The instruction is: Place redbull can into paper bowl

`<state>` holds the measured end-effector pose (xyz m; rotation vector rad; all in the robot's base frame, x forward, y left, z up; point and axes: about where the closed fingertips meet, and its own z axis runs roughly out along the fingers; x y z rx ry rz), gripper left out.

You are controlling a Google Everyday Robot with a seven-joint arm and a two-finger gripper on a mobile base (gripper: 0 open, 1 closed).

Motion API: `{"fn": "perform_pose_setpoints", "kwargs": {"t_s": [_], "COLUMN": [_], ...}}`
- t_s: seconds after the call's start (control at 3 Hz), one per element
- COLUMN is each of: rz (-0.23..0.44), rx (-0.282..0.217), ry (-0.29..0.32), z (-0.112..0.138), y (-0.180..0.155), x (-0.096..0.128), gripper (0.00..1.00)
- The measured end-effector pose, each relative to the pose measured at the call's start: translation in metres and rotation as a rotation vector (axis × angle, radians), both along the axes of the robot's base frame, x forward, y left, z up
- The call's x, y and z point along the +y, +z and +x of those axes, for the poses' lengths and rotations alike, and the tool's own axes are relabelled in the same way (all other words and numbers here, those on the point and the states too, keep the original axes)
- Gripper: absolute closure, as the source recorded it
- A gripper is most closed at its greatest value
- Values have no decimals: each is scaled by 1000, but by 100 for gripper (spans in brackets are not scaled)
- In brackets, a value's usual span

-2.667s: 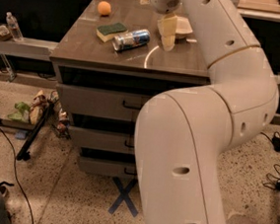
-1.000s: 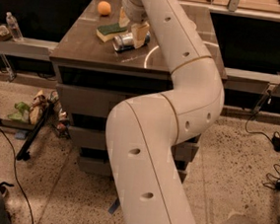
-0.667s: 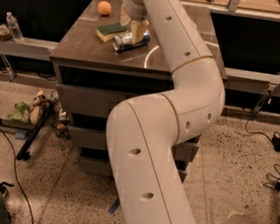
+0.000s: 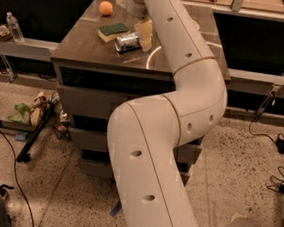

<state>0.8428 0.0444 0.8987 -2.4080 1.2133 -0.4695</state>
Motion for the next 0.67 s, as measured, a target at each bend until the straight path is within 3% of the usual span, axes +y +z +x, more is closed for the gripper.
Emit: {"fn": "perform_pose_setpoints", "kwargs": {"t_s": [0.67], "rz": [68], "rx": [-46], "ry": [-16], "z": [17], "y": [-1], "x": [9], "gripper": [0]}}
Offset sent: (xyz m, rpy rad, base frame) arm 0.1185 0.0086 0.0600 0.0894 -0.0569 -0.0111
